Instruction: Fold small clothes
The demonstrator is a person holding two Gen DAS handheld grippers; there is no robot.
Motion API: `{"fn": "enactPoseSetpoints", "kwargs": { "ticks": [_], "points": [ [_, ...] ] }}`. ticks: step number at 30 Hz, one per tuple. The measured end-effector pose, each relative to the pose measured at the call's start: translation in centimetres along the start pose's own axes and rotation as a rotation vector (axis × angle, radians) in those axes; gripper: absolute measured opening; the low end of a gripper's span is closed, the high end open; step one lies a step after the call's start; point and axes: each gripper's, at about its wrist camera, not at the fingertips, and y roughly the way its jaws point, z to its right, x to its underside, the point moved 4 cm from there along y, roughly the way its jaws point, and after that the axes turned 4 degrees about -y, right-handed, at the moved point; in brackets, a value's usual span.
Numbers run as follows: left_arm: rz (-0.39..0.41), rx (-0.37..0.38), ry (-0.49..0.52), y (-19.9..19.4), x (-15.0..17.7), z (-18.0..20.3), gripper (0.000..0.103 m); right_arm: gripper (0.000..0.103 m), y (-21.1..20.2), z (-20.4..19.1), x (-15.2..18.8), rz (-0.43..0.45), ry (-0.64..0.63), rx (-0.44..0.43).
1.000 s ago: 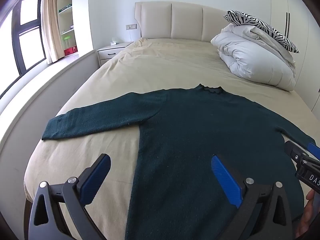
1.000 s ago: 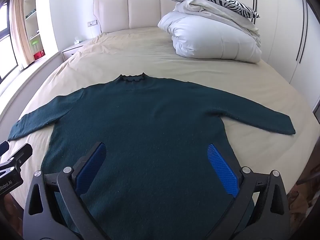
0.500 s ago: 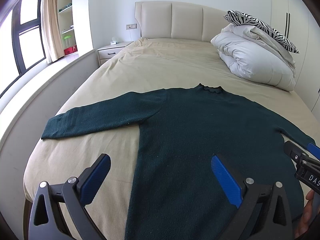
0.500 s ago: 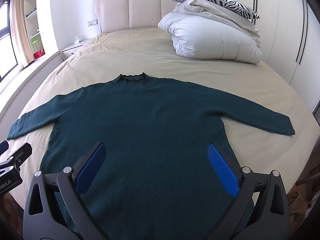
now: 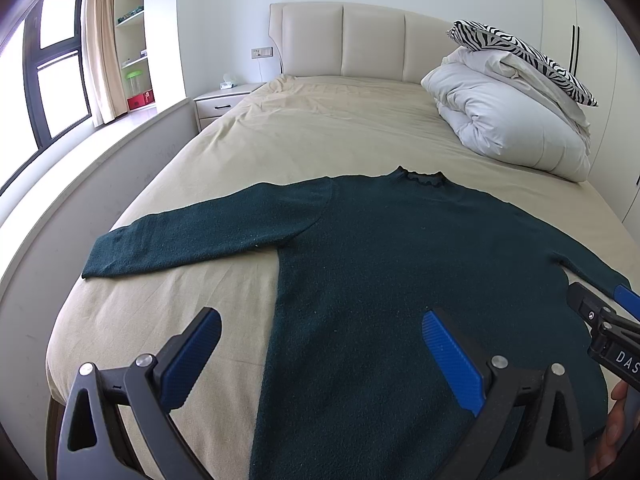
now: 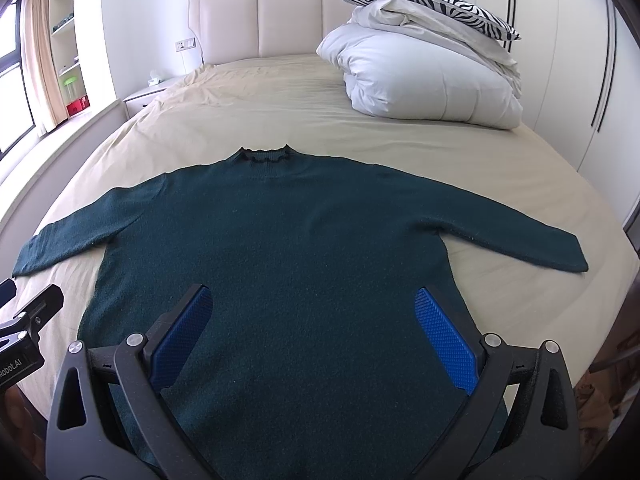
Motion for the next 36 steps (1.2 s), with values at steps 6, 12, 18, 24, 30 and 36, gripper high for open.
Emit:
{"fn": "enactPoseSetpoints", "kwargs": {
  "ticks": [6, 12, 18, 24, 30, 36],
  "points": [
    [0.000, 0.001, 0.000, 0.01, 0.01, 0.02, 0.103, 0.103, 0.03, -0.13, -0.01, -0.001, 0.000, 0.001],
    [0.001, 0.001, 0.000, 0.00, 0.00, 0.02, 0.103, 0.103, 0.10, -0.15, -0.02, -0.002, -0.001, 0.001],
    [0.000, 0.002, 0.000, 0.01, 0.00, 0.02, 0.103, 0.103, 0.02, -0.21, 0.09, -0.003, -0.004, 0.001],
    [0.000, 0.002, -0.001, 0.00, 0.01, 0.04, 0.103, 0.103, -0.02, -0.26, 0.15, -0.004, -0.006, 0.002],
    [0.000, 0.002, 0.000, 0.00, 0.01, 0.02, 0.103, 0.103, 0.05, -0.31, 0.12, -0.004, -0.005, 0.003],
    [0.000, 0.003, -0.001, 0.01, 0.00, 0.02, 0.103, 0.103, 0.06, -0.34, 0.11, -0.006, -0.005, 0.003]
  ]
}}
